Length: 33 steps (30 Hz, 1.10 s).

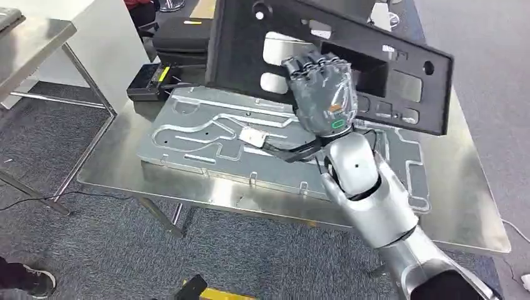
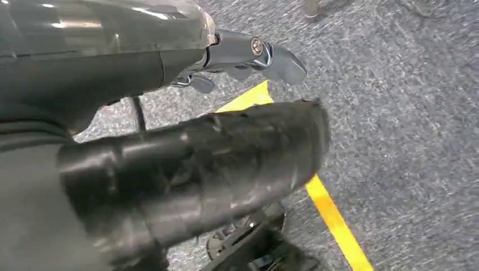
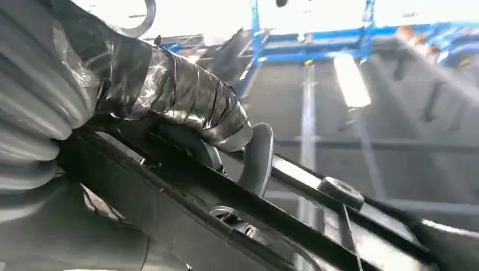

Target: Take the parts from the cabinet and place them on the table.

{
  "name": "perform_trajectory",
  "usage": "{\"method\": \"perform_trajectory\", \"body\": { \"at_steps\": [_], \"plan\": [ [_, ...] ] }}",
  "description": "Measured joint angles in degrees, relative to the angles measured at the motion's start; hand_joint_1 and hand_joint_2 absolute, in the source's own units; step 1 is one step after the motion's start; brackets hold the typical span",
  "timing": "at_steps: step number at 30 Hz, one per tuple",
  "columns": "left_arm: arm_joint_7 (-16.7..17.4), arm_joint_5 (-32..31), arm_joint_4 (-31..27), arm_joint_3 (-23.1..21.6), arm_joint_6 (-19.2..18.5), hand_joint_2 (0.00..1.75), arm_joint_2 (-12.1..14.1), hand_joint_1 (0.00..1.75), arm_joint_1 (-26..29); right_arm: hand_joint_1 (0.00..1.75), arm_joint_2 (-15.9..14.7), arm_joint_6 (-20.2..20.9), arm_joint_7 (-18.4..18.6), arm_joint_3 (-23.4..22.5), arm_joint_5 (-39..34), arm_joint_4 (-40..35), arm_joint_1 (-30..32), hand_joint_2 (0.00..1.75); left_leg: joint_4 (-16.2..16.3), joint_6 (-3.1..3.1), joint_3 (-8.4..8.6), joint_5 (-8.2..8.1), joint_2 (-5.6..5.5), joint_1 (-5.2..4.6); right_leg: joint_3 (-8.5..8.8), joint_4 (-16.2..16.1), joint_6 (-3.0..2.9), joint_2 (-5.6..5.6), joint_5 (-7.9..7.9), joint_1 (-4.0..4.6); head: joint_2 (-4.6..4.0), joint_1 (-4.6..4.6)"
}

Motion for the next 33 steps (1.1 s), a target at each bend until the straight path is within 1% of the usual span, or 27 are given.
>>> {"method": "perform_trajectory", "body": {
  "at_steps": [2,3,4,5,7,8,9,10,11,12,13,14,15,17,18,19,20,22,23,24,25,26,27,28,29,33],
  "plan": [
    [0.02,0.0,0.0,-0.22,-0.04,0.0,-0.02,0.0,0.18,1.75,0.75,0.04,0.72,1.05,0.0,1.91,-0.54,1.75,-0.17,0.34,-0.06,0.03,-0.09,0.01,0.23,-0.4,0.53,-0.06,0.07,0.07,0.0,0.02],
    [0.05,0.0,0.0,-0.39,-0.11,0.0,-0.15,0.0,0.2,1.75,0.98,0.32,1.35,1.85,0.0,2.8,-0.92,1.75,-0.98,0.81,0.41,0.36,0.03,0.72,0.07,-0.23,0.84,-0.08,-0.41,0.22,0.0,-0.04],
    [0.09,0.0,0.0,-0.52,-0.13,0.0,-0.17,0.0,0.06,1.75,1.14,0.59,2.06,2.72,0.0,3.75,-1.42,1.75,-1.22,1.03,0.67,0.39,0.04,0.65,-0.44,1.24,1.01,-0.14,-1.45,0.11,0.0,0.13],
    [0.22,0.0,0.0,-0.85,-0.2,0.0,-0.17,0.0,-0.11,1.75,1.48,1.09,3.05,4.17,0.02,5.11,-2.1,1.75,-1.2,1.31,0.69,0.39,0.12,0.64,-1.97,4.54,1.1,-0.1,-3.31,0.05,-0.02,0.04],
    [0.44,0.0,0.0,-1.33,-0.42,0.0,-0.22,0.0,-0.2,1.75,2.19,1.03,5.43,7.29,0.02,8.36,-2.48,1.75,-1.13,1.5,0.71,0.25,0.25,0.54,-6.58,13.76,1.37,-0.12,-6.94,0.01,0.0,0.07],
    [0.59,0.02,0.0,-1.42,-0.55,0.0,-0.22,0.0,-0.19,1.75,2.71,1.01,6.47,8.75,0.02,10.42,-2.32,1.75,-1.03,1.57,0.69,0.2,0.25,0.53,-8.35,16.8,1.43,-0.13,-7.48,0.01,-0.02,0.07],
    [0.72,0.04,0.0,-1.6,-0.68,0.0,-0.22,0.0,-0.17,1.75,3.24,1.01,7.13,9.93,0.02,12.34,-2.12,1.75,-0.93,1.66,0.7,0.12,0.21,0.53,-8.7,16.93,1.39,-0.14,-6.56,0.0,0.0,0.09],
    [0.74,0.07,0.0,-1.81,-0.74,0.0,-0.22,0.0,-0.15,1.75,3.65,1.01,7.43,10.72,0.02,13.8,-2.05,1.75,-0.78,1.61,0.72,-0.02,0.12,0.52,-7.77,14.51,1.26,-0.14,-4.52,0.01,0.0,0.07],
    [0.81,0.13,0.0,-1.99,-0.83,0.0,-0.24,0.0,-0.16,1.75,4.13,1.03,7.61,11.34,0.02,15.3,-2.07,1.75,-0.58,1.54,0.77,-0.18,0.0,0.51,-5.79,10.25,1.03,-0.14,-1.88,0.02,0.0,0.07],
    [0.83,0.17,0.0,-2.23,-0.85,0.0,-0.31,0.0,-0.16,1.75,4.55,1.14,7.65,11.74,0.02,16.47,-2.16,1.75,-0.38,1.42,0.86,-0.37,-0.1,0.46,-3.32,4.88,0.68,-0.15,0.81,0.07,0.0,0.07],
    [0.85,0.2,0.0,-2.43,-0.92,0.0,-0.35,0.0,-0.14,1.75,4.92,1.47,7.65,12.14,0.02,17.76,-2.25,1.75,-0.28,1.26,0.79,-0.57,-0.13,0.47,-1.83,1.1,0.22,-0.23,1.27,0.24,0.0,0.09],
    [0.9,0.22,0.0,-2.62,-1.01,0.0,-0.42,0.0,-0.18,1.75,5.44,2.09,7.58,12.52,0.02,19.17,-2.44,1.75,-0.03,0.96,0.46,-0.57,-0.14,0.08,-1.26,0.28,0.12,-0.27,1.05,0.69,0.0,0.07],
    [0.98,0.28,0.0,-2.67,-1.09,0.0,-0.39,0.0,-0.17,1.75,5.9,2.82,7.56,12.96,0.02,20.54,-2.46,1.75,-0.12,0.67,0.27,-0.45,-0.12,0.21,-1.31,0.22,-0.03,-0.23,0.99,0.71,0.0,0.02],
    [1.14,0.37,0.0,-2.8,-1.22,0.0,-0.48,0.0,-0.08,1.75,6.74,4.66,7.21,13.25,0.02,22.72,-2.31,1.75,-0.36,0.22,0.42,-0.41,0.0,0.34,-1.41,0.16,-0.26,-0.04,0.99,0.88,0.0,0.02],
    [1.22,0.44,0.0,-2.91,-1.22,0.0,-0.48,0.0,-0.15,1.75,7.38,5.74,7.02,13.4,0.0,23.78,-2.33,1.75,-0.27,-0.14,0.43,-0.63,0.05,0.03,-1.15,-0.46,-0.71,0.05,1.29,0.22,0.0,0.06],
    [1.25,0.55,0.0,-3.04,-1.22,0.0,-0.46,0.0,-0.15,1.75,8.09,6.68,6.95,13.58,0.02,24.68,-2.36,1.75,0.79,-0.46,0.12,-1.56,0.07,0.32,-0.8,-0.84,-0.9,0.03,1.44,0.11,-0.02,0.02],
    [1.25,0.55,0.0,-3.17,-1.22,0.0,-0.46,0.0,-0.24,1.75,9.0,7.45,6.86,13.9,0.02,25.57,-2.53,1.75,3.58,-0.7,-1.08,-3.47,0.11,0.37,-0.72,-0.87,-1.3,-0.02,1.41,0.03,0.0,-0.08],
    [1.29,0.55,0.0,-3.34,-1.25,0.0,-0.44,0.0,-0.31,1.75,10.19,9.16,6.97,14.54,0.02,27.16,-2.56,1.75,12.55,-1.16,-5.19,-7.53,0.1,0.62,-0.61,-0.86,-1.49,-0.01,1.29,0.04,0.0,-0.06],
    [1.38,0.55,0.0,-3.5,-1.27,0.0,-0.44,0.0,-0.3,1.75,10.69,10.01,7.21,14.85,0.0,28.05,-2.45,1.75,16.15,-1.35,-7.06,-8.6,0.11,0.63,-0.58,-0.84,-1.52,-0.06,1.25,0.04,-0.02,-0.06],
    [1.4,0.52,0.0,-3.69,-1.33,0.0,-0.44,0.0,-0.25,1.75,11.06,10.85,7.67,14.98,-0.04,28.93,-2.37,1.75,17.44,-1.48,-7.93,-8.26,0.12,0.72,-0.54,-0.81,-1.53,-0.06,1.23,0.02,-0.02,-0.06],
    [1.44,0.52,0.0,-3.78,-1.38,0.0,-0.44,0.0,-0.23,1.75,11.39,11.5,8.07,15.06,-0.22,29.65,-2.39,1.75,15.69,-1.63,-7.33,-6.48,0.13,0.91,-0.5,-0.73,-1.48,-0.06,1.14,0.0,0.0,-0.06],
    [1.58,0.52,0.0,-3.91,-1.49,0.0,-0.44,0.0,-0.24,1.75,11.87,11.98,8.79,15.08,-0.42,30.63,-2.53,1.75,11.52,-1.69,-5.44,-3.84,0.14,1.09,-0.46,-0.58,-1.32,-0.01,1.01,-0.08,0.0,-0.06],
    [1.57,0.5,0.0,-4.04,-1.57,0.0,-0.44,0.0,-0.26,1.75,12.24,12.33,9.2,15.08,-0.66,31.31,-2.76,1.75,6.34,-1.76,-2.96,-1.17,0.17,1.25,-0.4,-0.34,-1.05,0.1,0.79,-0.19,-0.02,-0.06],
    [1.6,0.5,0.0,-4.11,-1.68,0.0,-0.44,0.0,-0.28,1.75,12.55,12.46,9.6,15.08,-0.85,31.88,-3.02,1.75,1.53,-1.88,-0.89,0.4,0.18,1.45,-0.45,-0.02,-0.63,0.15,0.46,-0.19,0.0,-0.06],
    [1.71,0.48,0.0,-4.19,-1.79,0.0,-0.46,0.0,-0.36,1.75,12.7,12.59,9.88,15.08,-0.94,32.44,-3.34,1.75,1.13,-1.91,-0.05,-0.64,-0.01,1.11,-0.62,0.16,-0.37,0.24,0.37,0.1,-0.02,-0.06],
    [1.73,0.48,0.0,-4.2,-1.81,0.0,-0.48,0.0,-0.38,1.75,12.77,12.63,9.95,15.06,-0.96,32.58,-3.46,1.75,0.69,-1.84,-0.04,-0.59,0.03,0.92,-0.78,0.35,-0.3,0.27,0.34,0.21,0.0,-0.09]
  ]
}}
